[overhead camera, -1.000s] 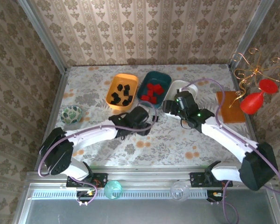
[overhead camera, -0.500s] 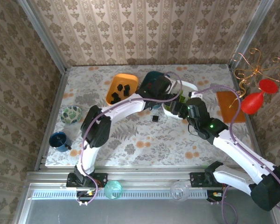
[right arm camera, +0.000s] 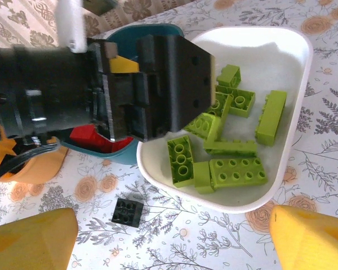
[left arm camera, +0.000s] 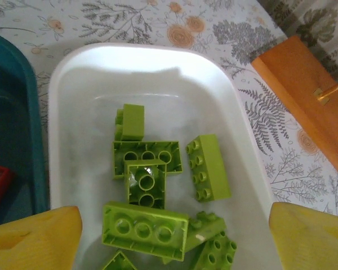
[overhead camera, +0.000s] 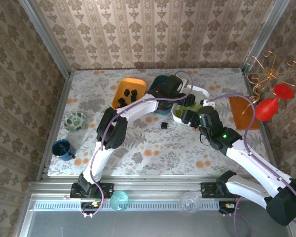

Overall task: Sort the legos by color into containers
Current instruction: Place the lego in the container, then pick up the lego from the center of the table.

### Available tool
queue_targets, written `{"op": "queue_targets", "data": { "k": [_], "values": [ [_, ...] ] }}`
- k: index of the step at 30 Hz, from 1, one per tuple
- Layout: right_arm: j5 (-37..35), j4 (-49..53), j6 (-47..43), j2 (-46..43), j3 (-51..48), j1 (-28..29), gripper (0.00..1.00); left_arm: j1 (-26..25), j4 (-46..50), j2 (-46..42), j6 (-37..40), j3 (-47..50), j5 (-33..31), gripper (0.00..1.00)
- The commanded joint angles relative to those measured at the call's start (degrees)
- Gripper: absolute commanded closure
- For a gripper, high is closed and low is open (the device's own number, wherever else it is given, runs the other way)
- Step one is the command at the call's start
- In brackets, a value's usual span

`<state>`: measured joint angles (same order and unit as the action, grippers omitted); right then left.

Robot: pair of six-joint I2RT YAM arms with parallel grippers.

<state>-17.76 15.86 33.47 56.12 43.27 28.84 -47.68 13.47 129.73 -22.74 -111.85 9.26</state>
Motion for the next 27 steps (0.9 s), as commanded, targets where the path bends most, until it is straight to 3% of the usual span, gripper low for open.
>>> {"op": "queue_targets", "data": {
  "k": [1, 11, 21, 27],
  "values": [
    [0.50, -0.32, 1.23, 0.95, -0.82, -0.10, 0.11, 2.07, -4.13, -8.51, -2.46, 5.45, 1.12, 0.11],
    [7.30, -2.66, -0.78, 12.84, 3.20, 3.38, 0.11, 4.96, -18.70, -35.62, -5.56, 40.44, -3.04, 0.04],
    [2.08, -4.74, 2.13, 31.33, 10.50, 10.68, 0.13, -4.86, -18.69, -61.36, -1.16, 68.14, -21.32, 0.00],
    [0.34, -4.80, 3.95, 41.82, 15.51, 11.59, 0.18, -6.27, -18.46, -78.25, -5.03, 82.65, -26.97, 0.00]
  ]
}}
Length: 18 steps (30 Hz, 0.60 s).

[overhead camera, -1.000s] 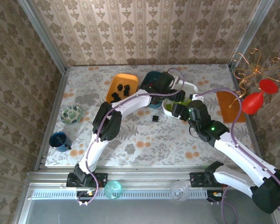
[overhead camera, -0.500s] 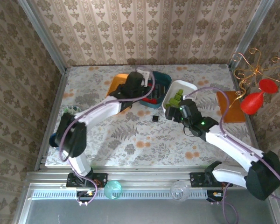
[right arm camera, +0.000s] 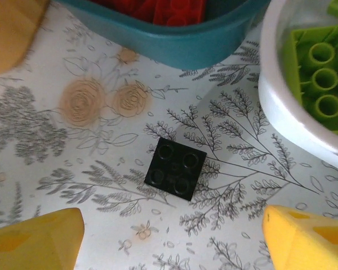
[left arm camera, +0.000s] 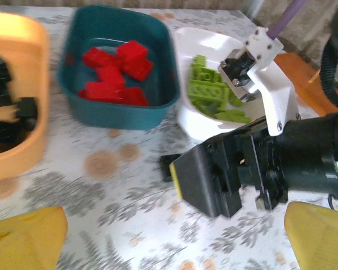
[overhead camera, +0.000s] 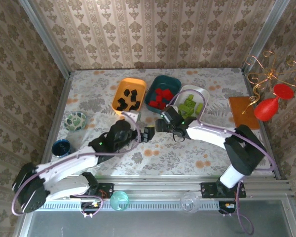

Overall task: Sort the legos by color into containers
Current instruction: Pick up the lego from the center of the table.

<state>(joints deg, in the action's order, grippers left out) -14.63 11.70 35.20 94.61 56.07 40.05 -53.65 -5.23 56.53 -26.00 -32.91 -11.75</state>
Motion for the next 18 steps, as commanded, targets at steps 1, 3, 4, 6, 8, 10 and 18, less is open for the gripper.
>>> {"op": "queue_targets", "data": {
  "k": [1, 3, 4, 6, 8, 10, 18],
  "values": [
    [-2.98, -0.55, 2.52, 4.67, 3.57, 0.35, 0.19, -0.24, 0.56, -6.96, -2.25, 5.27, -6.22, 0.00],
    [-3.45, -0.13, 3.01, 7.43, 5.35, 0.46, 0.23, -0.36, 2.13, -10.79, -2.90, 7.69, -6.58, 0.00],
    [-3.83, 0.13, 3.19, 8.50, 6.02, 0.50, 0.25, -0.39, 3.41, -11.97, -3.29, 8.21, -7.08, 0.00],
    [-4.51, 1.01, 3.55, 10.55, 7.46, 0.46, 0.29, -0.32, 5.85, -14.00, -4.08, 8.89, -7.81, 0.00],
    [-4.80, 1.29, 3.65, 11.98, 8.14, 0.48, 0.31, -0.34, 7.50, -15.27, -4.65, 9.30, -8.03, 0.00],
    [-4.97, 1.77, 3.69, 13.41, 8.88, 0.42, 0.33, -0.35, 8.09, -16.13, -5.15, 9.74, -8.21, 0.00],
    [-4.42, 2.68, 3.85, 16.39, 10.77, 0.53, 0.54, -0.36, 10.39, -17.60, -4.59, 9.35, -8.66, 0.00]
  ]
}}
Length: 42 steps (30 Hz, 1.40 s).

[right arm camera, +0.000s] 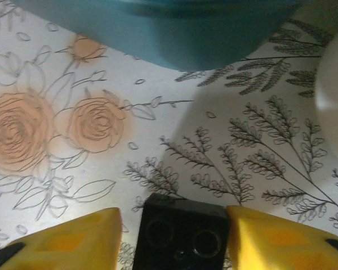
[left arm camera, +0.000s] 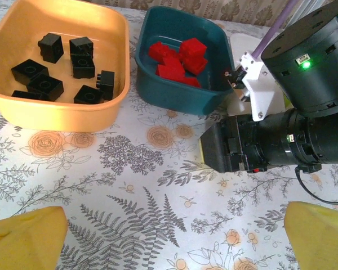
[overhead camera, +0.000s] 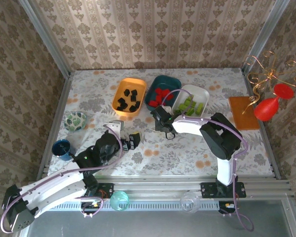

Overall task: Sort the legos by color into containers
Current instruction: Pick up the lego from the center of the table, then place the lego in the container.

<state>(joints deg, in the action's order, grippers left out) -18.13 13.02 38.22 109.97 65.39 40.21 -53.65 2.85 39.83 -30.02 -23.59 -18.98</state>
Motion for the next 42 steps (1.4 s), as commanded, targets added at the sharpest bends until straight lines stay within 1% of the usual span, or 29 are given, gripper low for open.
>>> {"op": "queue_targets", "data": {
  "k": [1, 3, 5, 10, 12, 15, 19, 23, 24, 26, 28, 30, 33, 35, 39, 41, 42],
  "values": [
    [-0.56, 1.19, 0.50, 0.83, 1.50, 0.39, 0.57, -0.32, 2.50, -0.98, -0.57, -0.02, -1.53, 0.00],
    [0.92, -0.07, -0.92, -0.40, 1.42, 0.40, 0.61, -0.39, 2.77, -1.16, -0.69, 0.17, -1.75, 0.00],
    [3.31, -1.88, -3.04, -2.06, 1.32, 0.40, 0.62, -0.36, 2.93, -1.33, -1.09, 0.43, -2.20, 0.00],
    [12.98, -5.71, -8.63, -5.18, 4.07, 0.51, 0.64, -0.28, 3.45, -1.85, -2.30, 1.09, -3.15, 0.00],
    [17.16, -6.71, -9.95, -4.77, 6.79, 0.57, 0.65, -0.32, 3.87, -2.20, -2.50, 1.18, -3.47, 0.00],
    [20.25, -7.70, -9.96, -2.09, 11.74, 0.74, 0.65, -0.30, 4.31, -2.84, -2.77, 1.48, -3.81, 0.00],
    [19.95, -6.88, -9.65, 3.98, 20.82, 0.93, 0.65, -0.23, 5.12, -3.49, -3.59, 1.85, -3.75, 0.00],
    [17.92, -1.94, -9.92, 11.43, 32.75, 0.84, 0.63, -0.18, 6.56, -3.82, -3.95, 1.71, -3.45, 0.00],
    [17.36, -0.83, -9.83, 13.25, 35.70, 0.72, 0.61, -0.22, 7.00, -4.04, -4.06, 1.63, -3.42, 0.00],
    [16.58, 1.14, -9.74, 16.17, 40.52, 0.54, 0.52, -0.22, 7.86, -4.48, -4.17, 1.38, -3.67, 0.00],
    [15.85, 3.13, -10.17, 17.99, 45.23, 0.46, 0.32, -0.21, 8.20, -5.14, -4.17, 1.38, -3.81, 0.00],
    [14.89, 4.05, -11.06, 18.20, 47.37, 0.51, 0.23, -0.19, 8.45, -5.71, -4.26, 1.36, -3.99, 0.00],
    [13.52, 3.43, -12.27, 14.83, 45.91, 0.51, 0.18, -0.09, 8.72, -6.19, -3.92, 1.01, -4.52, 0.00],
    [12.84, 0.47, -12.81, 10.27, 40.79, 0.58, 0.16, 0.02, 8.84, -6.22, -3.11, 0.45, -5.05, 0.00],
    [11.38, -9.25, -12.38, -2.25, 24.14, 0.58, 0.13, 1.03, 9.02, -5.91, -0.61, -1.50, -7.49, 0.00],
    [10.89, -13.67, -12.21, -8.03, 16.09, 0.58, 0.11, 3.27, 8.31, -5.51, 1.07, -2.28, -7.92, 0.00],
    [10.60, -15.63, -12.20, -10.95, 12.08, 0.66, 0.10, 5.24, 7.75, -5.01, 1.81, -2.62, -7.70, 0.00]
  ]
}}
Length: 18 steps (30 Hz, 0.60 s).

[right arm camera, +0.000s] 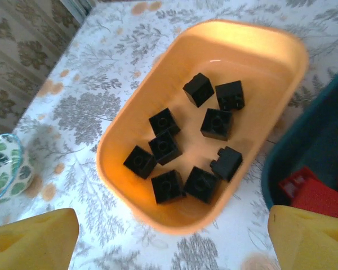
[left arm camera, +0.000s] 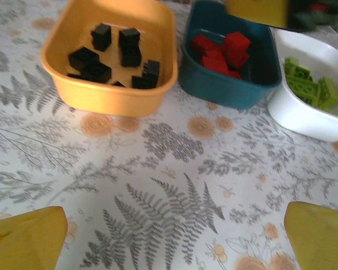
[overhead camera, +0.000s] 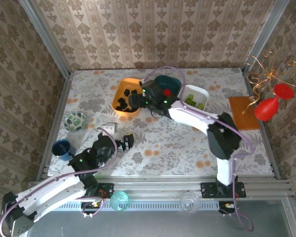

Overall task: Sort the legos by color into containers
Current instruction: Place the lego in the container, then reset both arms

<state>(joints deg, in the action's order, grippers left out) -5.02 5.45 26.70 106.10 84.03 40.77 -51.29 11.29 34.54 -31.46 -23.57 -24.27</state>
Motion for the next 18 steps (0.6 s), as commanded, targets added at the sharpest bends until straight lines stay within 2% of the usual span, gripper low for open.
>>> {"op": "queue_targets", "data": {
  "k": [1, 5, 6, 10, 13, 16, 18],
  "values": [
    [-2.91, -9.25, -0.60, -9.76, -10.16, 0.07, 0.09, 5.60, -1.29, 0.95, 3.69, -2.86, -1.69, 0.00],
    [-7.48, -10.38, -0.05, -18.42, -20.67, 0.17, 0.04, 17.00, -4.06, 5.18, 5.13, -4.02, 1.29, 0.00],
    [-10.04, -9.81, 0.43, -20.45, -22.89, 0.18, 0.00, 19.16, -6.25, 6.58, 6.45, -3.94, 0.60, 0.00],
    [-17.49, -9.26, -0.49, -27.01, -30.10, -0.01, 0.00, 26.76, -15.88, 12.97, 12.66, -2.86, -2.05, 0.00],
    [-21.82, -10.88, -0.51, -32.03, -35.10, 0.01, 0.00, 28.90, -22.60, 18.70, 18.34, -2.97, -9.82, 0.00],
    [-26.78, -11.69, 0.06, -36.14, -38.49, -0.25, 0.00, 30.05, -31.42, 25.04, 28.42, -3.37, -13.97, 0.00],
    [-27.15, -10.56, -2.00, -38.21, -39.14, -1.29, 0.00, 31.71, -37.24, 30.41, 35.77, -3.23, -14.83, 0.00]
  ]
}}
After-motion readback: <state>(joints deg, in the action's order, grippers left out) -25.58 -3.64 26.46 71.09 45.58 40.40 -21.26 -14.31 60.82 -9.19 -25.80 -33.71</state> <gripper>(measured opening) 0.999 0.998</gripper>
